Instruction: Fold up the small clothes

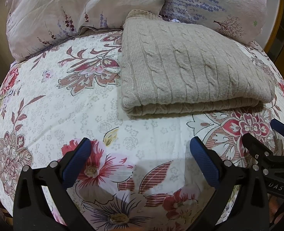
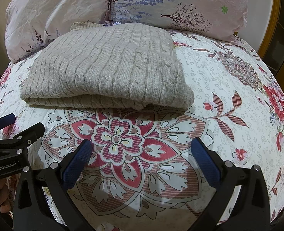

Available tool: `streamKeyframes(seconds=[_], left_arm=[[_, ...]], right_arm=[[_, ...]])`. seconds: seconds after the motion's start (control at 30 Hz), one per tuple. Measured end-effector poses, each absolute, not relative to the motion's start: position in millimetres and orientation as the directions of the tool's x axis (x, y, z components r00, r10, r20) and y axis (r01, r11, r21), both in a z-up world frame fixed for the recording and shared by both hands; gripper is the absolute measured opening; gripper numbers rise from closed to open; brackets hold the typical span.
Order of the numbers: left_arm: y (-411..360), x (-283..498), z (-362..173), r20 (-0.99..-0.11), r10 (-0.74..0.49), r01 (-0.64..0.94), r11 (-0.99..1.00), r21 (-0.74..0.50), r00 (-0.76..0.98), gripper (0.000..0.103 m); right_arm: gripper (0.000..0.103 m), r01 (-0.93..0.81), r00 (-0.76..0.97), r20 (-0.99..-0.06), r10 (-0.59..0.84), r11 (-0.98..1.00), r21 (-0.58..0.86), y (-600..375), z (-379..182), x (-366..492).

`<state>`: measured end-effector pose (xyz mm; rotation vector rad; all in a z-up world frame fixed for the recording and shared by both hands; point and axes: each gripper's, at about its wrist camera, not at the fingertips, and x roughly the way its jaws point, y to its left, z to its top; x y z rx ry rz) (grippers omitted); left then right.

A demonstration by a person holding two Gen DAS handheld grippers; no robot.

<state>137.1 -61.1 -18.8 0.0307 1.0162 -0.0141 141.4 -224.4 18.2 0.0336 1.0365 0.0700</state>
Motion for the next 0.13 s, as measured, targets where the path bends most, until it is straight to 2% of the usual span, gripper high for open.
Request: streamKeyframes(seconds=[0.13], left_arm=[[-61.7, 136.9, -18.6, -0.852, 0.003, 0.024, 1.000, 0.019, 0.524, 0.101]], right_arm=[[0.102, -0.042, 0.507, -0.859, 0.074, 0.997, 0.061, -224.4, 18.2, 141.4]])
